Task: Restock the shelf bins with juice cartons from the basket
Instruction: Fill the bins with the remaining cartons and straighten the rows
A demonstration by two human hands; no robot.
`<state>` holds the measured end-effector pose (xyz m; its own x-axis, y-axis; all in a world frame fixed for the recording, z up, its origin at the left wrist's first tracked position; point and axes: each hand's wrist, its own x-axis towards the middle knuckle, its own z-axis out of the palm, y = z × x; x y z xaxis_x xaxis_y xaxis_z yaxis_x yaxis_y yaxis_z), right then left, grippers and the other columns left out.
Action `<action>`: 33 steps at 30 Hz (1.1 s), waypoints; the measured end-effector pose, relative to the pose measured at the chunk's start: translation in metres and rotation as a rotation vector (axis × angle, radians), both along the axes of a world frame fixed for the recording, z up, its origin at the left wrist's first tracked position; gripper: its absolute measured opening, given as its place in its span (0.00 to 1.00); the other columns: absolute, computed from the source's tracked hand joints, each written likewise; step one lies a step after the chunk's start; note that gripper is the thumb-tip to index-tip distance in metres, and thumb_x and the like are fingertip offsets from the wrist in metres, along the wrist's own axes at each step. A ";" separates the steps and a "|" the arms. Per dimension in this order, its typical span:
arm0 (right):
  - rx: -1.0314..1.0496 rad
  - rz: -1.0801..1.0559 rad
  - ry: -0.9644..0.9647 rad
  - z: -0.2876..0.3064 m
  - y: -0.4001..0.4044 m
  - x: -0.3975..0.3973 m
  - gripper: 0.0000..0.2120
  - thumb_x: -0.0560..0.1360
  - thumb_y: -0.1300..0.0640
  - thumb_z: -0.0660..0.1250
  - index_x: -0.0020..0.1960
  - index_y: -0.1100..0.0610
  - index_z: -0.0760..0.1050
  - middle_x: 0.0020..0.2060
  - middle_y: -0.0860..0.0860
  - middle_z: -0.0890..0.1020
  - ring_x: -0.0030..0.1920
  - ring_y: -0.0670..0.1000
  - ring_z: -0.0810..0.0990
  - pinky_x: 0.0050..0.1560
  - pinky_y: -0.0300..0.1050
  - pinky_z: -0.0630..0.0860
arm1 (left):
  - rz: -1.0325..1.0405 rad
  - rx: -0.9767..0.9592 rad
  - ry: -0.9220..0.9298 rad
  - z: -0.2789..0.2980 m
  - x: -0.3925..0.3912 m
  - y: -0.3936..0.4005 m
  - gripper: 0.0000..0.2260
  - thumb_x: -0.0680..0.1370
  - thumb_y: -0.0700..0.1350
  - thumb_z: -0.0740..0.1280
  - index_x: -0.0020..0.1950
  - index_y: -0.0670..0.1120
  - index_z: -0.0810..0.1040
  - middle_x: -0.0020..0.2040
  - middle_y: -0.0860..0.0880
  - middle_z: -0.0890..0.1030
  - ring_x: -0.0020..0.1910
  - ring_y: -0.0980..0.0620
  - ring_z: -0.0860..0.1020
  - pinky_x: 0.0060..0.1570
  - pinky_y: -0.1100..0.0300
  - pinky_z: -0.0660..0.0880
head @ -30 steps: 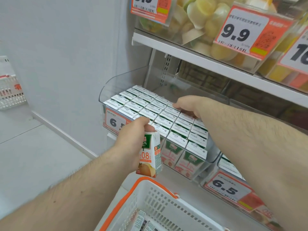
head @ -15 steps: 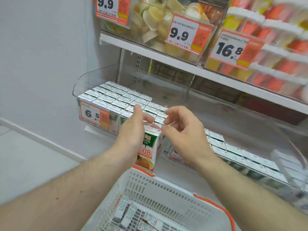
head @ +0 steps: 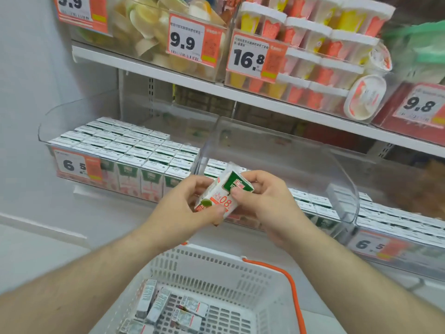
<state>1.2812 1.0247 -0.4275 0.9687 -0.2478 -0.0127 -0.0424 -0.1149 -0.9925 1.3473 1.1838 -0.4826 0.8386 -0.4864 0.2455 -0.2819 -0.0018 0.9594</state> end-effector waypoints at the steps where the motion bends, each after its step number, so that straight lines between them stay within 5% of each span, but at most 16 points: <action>1: 0.060 0.000 0.033 0.004 -0.005 0.000 0.04 0.77 0.67 0.67 0.52 0.65 0.76 0.43 0.62 0.85 0.39 0.59 0.85 0.40 0.51 0.83 | 0.054 0.033 -0.035 -0.003 -0.001 -0.004 0.22 0.62 0.57 0.74 0.55 0.55 0.78 0.48 0.54 0.84 0.48 0.53 0.83 0.51 0.49 0.80; 6: -0.049 -0.037 0.106 0.020 -0.020 0.005 0.10 0.76 0.55 0.69 0.48 0.63 0.80 0.39 0.61 0.84 0.38 0.58 0.85 0.42 0.54 0.84 | 0.192 0.073 -0.278 0.000 -0.005 -0.031 0.20 0.65 0.51 0.77 0.55 0.63 0.78 0.47 0.65 0.82 0.47 0.64 0.80 0.50 0.64 0.77; 9: -0.090 -0.254 -0.036 0.035 -0.045 0.016 0.03 0.73 0.59 0.72 0.43 0.58 0.81 0.37 0.56 0.84 0.38 0.56 0.85 0.41 0.54 0.84 | 0.277 0.209 -0.499 0.003 0.001 -0.040 0.27 0.71 0.54 0.74 0.69 0.54 0.74 0.59 0.68 0.74 0.57 0.67 0.70 0.61 0.77 0.60; 12: -0.358 -0.526 -0.140 0.039 -0.091 0.033 0.09 0.69 0.50 0.72 0.47 0.52 0.84 0.43 0.47 0.85 0.50 0.51 0.84 0.53 0.51 0.80 | 0.329 0.625 -0.782 -0.012 0.009 -0.044 0.33 0.74 0.66 0.59 0.77 0.60 0.57 0.77 0.54 0.60 0.76 0.53 0.50 0.73 0.55 0.43; 15: -0.609 -0.588 -0.012 0.019 -0.119 0.045 0.18 0.71 0.46 0.71 0.59 0.50 0.82 0.56 0.47 0.83 0.59 0.50 0.79 0.62 0.48 0.75 | 0.248 0.931 -0.782 -0.035 0.015 -0.046 0.34 0.77 0.63 0.60 0.76 0.65 0.41 0.80 0.53 0.39 0.76 0.48 0.31 0.70 0.42 0.29; 22: -0.836 -0.302 0.240 -0.014 -0.126 0.071 0.27 0.76 0.42 0.68 0.71 0.53 0.72 0.68 0.51 0.76 0.65 0.56 0.75 0.61 0.49 0.73 | 0.266 0.936 -0.837 -0.049 0.022 -0.049 0.42 0.71 0.54 0.69 0.76 0.62 0.46 0.78 0.52 0.49 0.78 0.44 0.42 0.70 0.45 0.30; 26: -0.937 -0.151 0.384 -0.010 -0.122 0.081 0.24 0.78 0.42 0.64 0.68 0.56 0.76 0.66 0.52 0.78 0.60 0.57 0.78 0.56 0.48 0.76 | 0.262 0.941 -0.839 -0.049 0.021 -0.048 0.42 0.68 0.53 0.69 0.77 0.59 0.51 0.77 0.50 0.54 0.77 0.43 0.46 0.71 0.45 0.33; 30: -0.943 -0.084 0.467 -0.010 -0.123 0.085 0.19 0.81 0.48 0.60 0.58 0.61 0.81 0.56 0.56 0.83 0.51 0.57 0.81 0.56 0.52 0.78 | 0.242 0.961 -0.824 -0.048 0.021 -0.047 0.42 0.70 0.53 0.66 0.77 0.61 0.45 0.78 0.51 0.50 0.77 0.45 0.40 0.70 0.45 0.29; 33: -1.084 -0.005 0.512 -0.005 -0.121 0.084 0.17 0.83 0.55 0.55 0.56 0.62 0.80 0.60 0.57 0.80 0.54 0.57 0.79 0.59 0.52 0.76 | 0.219 0.982 -0.796 -0.043 0.020 -0.048 0.42 0.74 0.53 0.64 0.74 0.64 0.35 0.79 0.53 0.39 0.75 0.46 0.29 0.66 0.46 0.21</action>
<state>1.3656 0.9037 -0.4322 0.9110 -0.3717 -0.1785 -0.4072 -0.8794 -0.2466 1.3669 1.1360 -0.5260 0.7118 -0.6189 0.3320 -0.6785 -0.7281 0.0974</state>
